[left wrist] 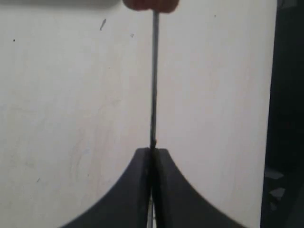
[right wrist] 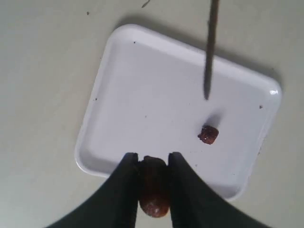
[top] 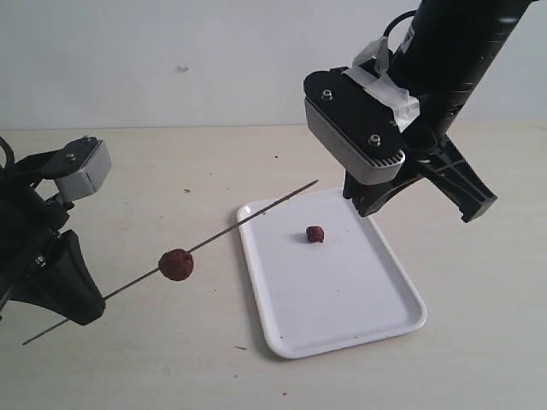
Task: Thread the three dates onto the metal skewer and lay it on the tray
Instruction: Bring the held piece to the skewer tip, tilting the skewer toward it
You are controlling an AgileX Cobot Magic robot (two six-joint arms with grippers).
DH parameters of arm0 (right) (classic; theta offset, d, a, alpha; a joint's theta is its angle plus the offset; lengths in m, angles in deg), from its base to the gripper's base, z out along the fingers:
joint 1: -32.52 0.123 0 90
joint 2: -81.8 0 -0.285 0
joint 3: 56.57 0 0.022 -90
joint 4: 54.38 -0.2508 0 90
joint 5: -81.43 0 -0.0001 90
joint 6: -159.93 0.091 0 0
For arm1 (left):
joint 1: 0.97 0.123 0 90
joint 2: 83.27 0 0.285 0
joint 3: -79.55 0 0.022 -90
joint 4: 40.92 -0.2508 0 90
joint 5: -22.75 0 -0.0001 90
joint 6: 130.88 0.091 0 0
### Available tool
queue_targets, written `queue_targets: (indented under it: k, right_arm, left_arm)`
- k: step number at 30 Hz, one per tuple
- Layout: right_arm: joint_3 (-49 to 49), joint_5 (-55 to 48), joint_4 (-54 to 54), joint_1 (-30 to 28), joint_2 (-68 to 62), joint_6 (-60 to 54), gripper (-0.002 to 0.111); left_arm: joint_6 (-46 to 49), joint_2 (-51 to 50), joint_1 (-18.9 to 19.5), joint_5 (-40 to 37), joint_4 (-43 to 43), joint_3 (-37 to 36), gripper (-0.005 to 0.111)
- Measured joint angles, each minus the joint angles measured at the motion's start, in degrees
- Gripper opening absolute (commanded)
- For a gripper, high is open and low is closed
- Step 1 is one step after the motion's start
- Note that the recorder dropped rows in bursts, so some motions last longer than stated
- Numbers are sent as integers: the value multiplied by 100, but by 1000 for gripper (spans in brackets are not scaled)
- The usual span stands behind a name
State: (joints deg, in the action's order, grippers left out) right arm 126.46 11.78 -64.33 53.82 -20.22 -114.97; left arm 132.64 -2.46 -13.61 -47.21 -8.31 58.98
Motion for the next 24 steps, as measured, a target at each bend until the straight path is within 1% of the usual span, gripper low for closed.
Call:
queue_targets:
  k: [5,14,21,24]
  right_arm:
    - [0,0,-143,0,0,10,22]
    - [0,0,-411,0,0,10,22]
    - [0,0,-523,0,0,10,22]
    - [0,38,-216,0,0,10,22]
  left_arm:
    - [0,0,0,0,464,-80,0]
    - [0,0,0,0,630,-80,0]
    - [-400,0,0,0,639,-80,0]
    - [-726,0,0,0,639,-80,0]
